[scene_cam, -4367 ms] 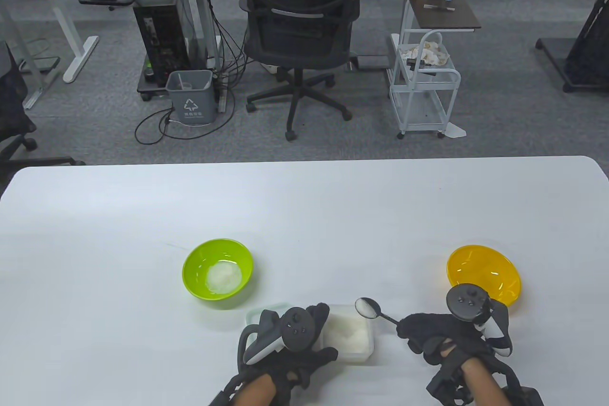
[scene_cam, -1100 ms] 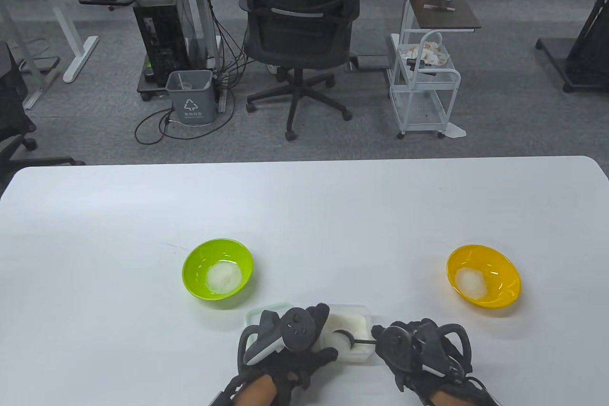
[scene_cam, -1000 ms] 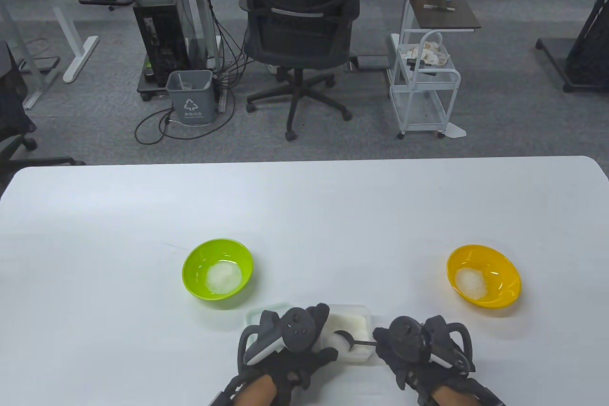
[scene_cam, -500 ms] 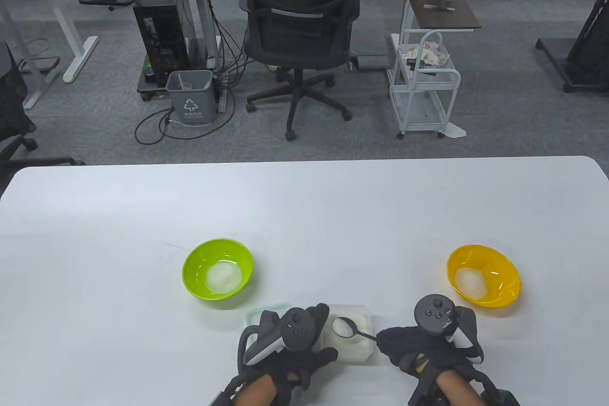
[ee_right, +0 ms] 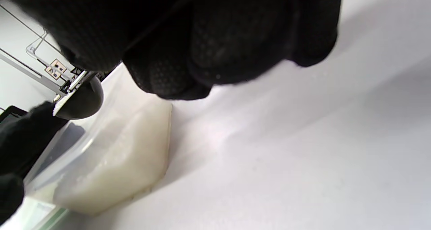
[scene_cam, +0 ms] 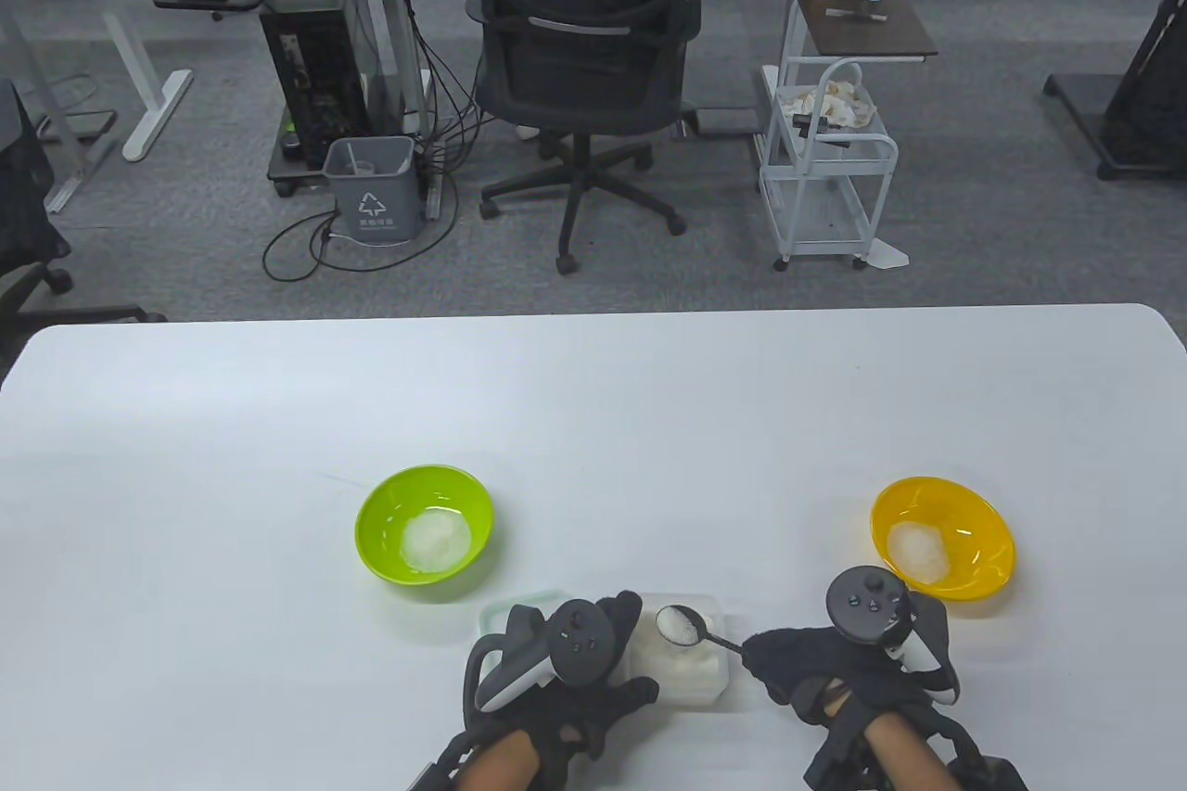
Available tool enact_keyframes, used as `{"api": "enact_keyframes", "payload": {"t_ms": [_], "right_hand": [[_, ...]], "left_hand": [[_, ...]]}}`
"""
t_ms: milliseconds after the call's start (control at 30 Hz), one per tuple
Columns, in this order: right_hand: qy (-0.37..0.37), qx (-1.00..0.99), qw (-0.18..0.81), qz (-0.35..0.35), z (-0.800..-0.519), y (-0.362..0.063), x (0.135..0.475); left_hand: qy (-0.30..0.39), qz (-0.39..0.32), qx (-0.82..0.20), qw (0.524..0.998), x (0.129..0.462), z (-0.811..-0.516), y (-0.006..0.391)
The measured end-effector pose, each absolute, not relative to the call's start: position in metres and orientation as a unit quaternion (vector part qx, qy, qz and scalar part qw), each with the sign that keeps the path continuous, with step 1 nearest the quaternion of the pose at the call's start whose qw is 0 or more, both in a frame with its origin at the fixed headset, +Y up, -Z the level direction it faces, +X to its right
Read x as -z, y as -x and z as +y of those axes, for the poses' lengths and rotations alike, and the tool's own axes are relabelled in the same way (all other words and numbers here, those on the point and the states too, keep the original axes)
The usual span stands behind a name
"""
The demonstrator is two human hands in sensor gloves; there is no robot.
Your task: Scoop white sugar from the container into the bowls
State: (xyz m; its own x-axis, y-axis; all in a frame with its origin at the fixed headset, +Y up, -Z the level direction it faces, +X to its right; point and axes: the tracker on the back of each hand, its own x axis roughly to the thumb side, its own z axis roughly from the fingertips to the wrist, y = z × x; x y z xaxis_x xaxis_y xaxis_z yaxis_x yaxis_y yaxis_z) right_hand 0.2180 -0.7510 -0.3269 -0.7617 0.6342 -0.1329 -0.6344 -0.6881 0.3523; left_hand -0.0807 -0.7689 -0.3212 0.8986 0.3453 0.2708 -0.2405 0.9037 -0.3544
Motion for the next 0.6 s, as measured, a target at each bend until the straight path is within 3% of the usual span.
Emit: {"api": "enact_keyframes", "payload": {"t_ms": [300,600], "right_hand": [[0.053,-0.910,0.378,0.161,-0.743,-0.255,0.333],[0.186,-0.892,0.399,0.104,-0.742,-0.322,0.337]], "left_hand": [[0.158,-0.166,-0.152,0.961,0.321,-0.769,0.081],[0.158,-0.166,-0.152,0.961,0.321,-0.769,0.081]]}}
